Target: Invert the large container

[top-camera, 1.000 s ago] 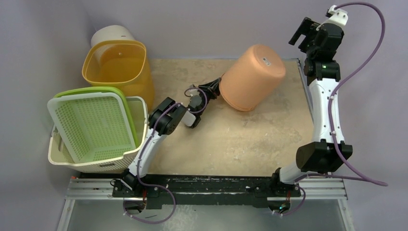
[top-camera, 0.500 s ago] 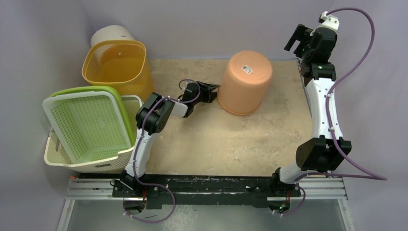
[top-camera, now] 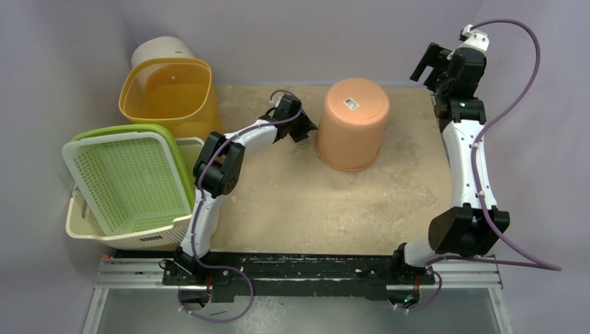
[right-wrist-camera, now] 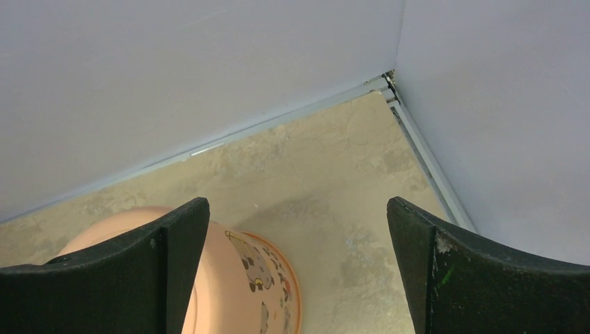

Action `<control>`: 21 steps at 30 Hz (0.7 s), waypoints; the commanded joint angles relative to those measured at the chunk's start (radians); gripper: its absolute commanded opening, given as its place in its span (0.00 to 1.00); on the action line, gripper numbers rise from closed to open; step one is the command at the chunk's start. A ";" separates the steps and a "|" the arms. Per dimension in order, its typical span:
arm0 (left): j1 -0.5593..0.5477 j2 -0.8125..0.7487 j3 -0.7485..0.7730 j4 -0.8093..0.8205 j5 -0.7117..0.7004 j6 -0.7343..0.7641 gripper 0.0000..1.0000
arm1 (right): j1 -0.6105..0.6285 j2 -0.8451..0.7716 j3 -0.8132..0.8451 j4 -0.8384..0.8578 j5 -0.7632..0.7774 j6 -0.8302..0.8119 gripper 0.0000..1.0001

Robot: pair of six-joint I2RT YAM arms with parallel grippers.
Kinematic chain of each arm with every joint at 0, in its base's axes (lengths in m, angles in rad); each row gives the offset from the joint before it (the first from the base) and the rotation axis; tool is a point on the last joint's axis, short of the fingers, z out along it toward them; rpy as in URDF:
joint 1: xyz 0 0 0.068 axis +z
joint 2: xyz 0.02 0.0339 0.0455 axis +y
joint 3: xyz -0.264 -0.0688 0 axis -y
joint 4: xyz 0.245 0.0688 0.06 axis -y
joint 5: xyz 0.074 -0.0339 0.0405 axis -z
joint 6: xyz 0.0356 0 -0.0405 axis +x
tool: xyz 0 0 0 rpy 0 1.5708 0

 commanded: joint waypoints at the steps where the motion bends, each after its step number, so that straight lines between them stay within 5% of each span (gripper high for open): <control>1: -0.047 -0.093 0.166 -0.348 -0.036 0.257 0.46 | -0.005 -0.041 0.009 -0.001 -0.022 -0.002 1.00; 5: -0.069 -0.178 0.097 -0.414 -0.037 0.337 0.46 | -0.005 -0.048 0.019 -0.013 -0.027 -0.002 1.00; 10: -0.071 -0.229 -0.019 -0.257 0.043 0.363 0.46 | -0.005 -0.048 0.019 -0.018 -0.027 -0.014 1.00; 21: -0.176 0.139 0.465 -0.162 0.080 0.315 0.46 | -0.004 -0.058 0.058 -0.050 -0.073 0.009 1.00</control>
